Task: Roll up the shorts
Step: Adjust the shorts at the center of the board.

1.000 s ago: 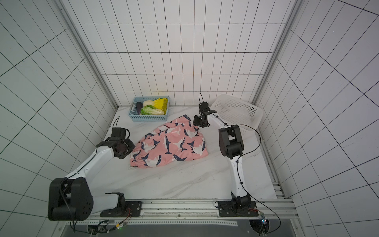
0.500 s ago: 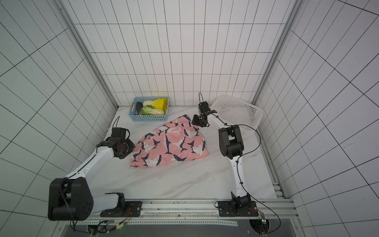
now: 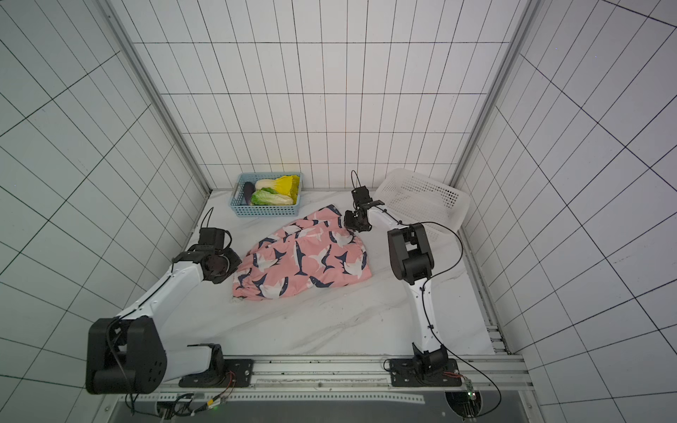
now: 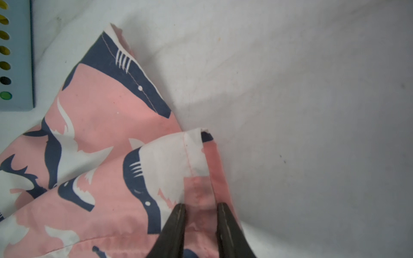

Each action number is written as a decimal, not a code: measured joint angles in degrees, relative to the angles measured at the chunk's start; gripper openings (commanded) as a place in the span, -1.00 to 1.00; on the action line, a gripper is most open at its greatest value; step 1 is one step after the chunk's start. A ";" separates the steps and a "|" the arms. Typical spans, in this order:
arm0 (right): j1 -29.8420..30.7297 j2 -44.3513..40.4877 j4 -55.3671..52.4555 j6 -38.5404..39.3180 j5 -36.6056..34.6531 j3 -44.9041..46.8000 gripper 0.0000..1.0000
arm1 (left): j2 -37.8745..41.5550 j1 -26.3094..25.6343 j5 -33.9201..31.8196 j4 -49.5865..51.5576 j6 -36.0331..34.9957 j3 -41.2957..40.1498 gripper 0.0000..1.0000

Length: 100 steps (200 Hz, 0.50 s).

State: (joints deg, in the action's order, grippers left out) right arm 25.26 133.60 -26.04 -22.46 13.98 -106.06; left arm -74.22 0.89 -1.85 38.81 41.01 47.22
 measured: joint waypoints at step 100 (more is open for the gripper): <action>-0.17 -14.88 5.97 -0.72 2.73 8.22 -1.00 | 1.95 0.98 0.92 0.72 0.09 0.00 -1.00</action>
State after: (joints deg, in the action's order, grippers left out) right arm 25.08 118.72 -20.08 -23.18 16.71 -97.84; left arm -72.27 1.87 -0.93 39.53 41.10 47.22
